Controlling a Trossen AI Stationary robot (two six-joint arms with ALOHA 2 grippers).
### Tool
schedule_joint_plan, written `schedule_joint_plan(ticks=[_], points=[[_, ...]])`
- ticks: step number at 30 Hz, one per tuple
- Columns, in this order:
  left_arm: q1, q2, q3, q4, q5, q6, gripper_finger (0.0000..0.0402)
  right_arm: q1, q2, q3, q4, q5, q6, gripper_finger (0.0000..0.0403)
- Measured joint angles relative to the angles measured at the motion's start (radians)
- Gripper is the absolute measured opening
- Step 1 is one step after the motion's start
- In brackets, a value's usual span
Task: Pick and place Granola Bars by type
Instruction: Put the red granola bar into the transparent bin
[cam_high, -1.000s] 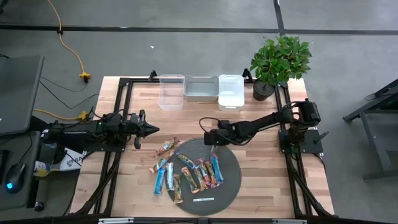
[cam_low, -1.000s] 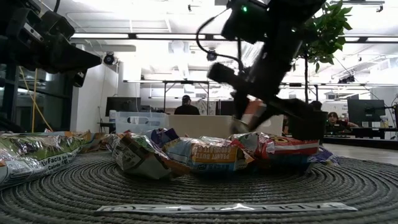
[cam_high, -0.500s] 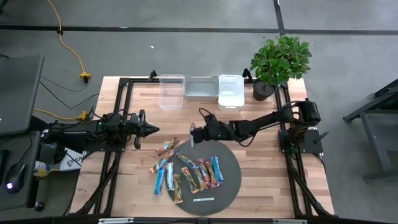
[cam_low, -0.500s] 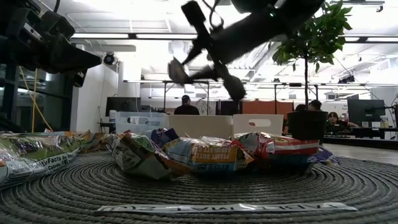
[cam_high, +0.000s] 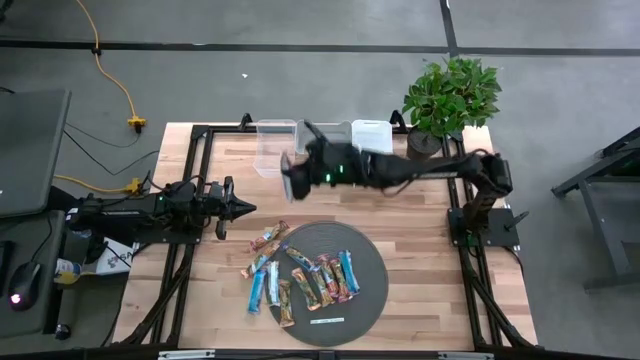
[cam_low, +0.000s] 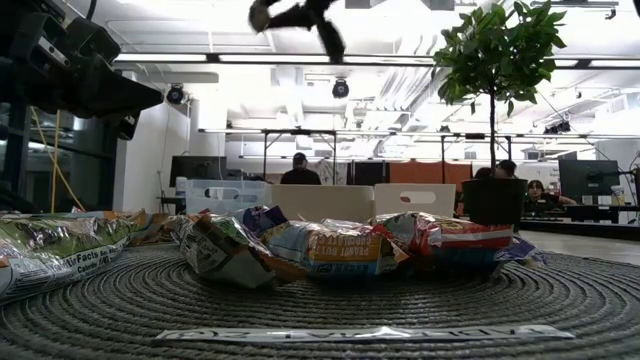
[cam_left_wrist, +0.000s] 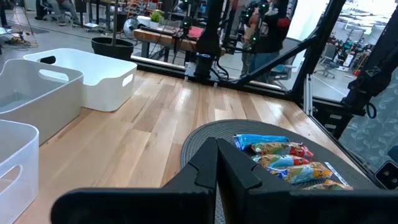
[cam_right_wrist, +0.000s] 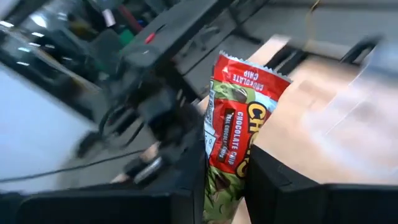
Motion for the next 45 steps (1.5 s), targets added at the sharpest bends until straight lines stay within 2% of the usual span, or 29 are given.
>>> schedule_joint_plan(ticks=[4,8,17,24,36,40,45], points=[[0.000,0.000,0.000,0.000,0.000,0.000,0.0000,-0.060,-0.001,0.192,-0.188,0.039,-0.120,0.0073],[0.000,0.000,0.000,0.000,0.000,0.000,0.0000,-0.126,-0.002,0.301,-0.200,0.039,-0.194,0.0073],[0.000,0.000,0.000,0.000,0.000,0.000,0.0000,-0.217,0.025,0.339,-0.109,-0.064,-0.212,0.0073],[0.000,0.000,0.000,0.000,0.000,0.000,0.0000,-0.236,0.214,0.395,-0.032,-0.138,-0.161,0.0073],[0.000,0.000,0.000,0.000,0.000,0.000,0.0000,-0.265,0.628,0.687,-0.037,-0.242,-0.003,0.0073],[0.000,0.000,0.000,0.000,0.000,0.000,0.0000,-0.284,0.696,0.711,-0.082,-0.256,0.038,0.0073],[0.000,0.000,0.000,0.000,0.000,0.000,0.0000,-0.316,0.710,0.703,-0.165,-0.229,0.050,0.0073]])
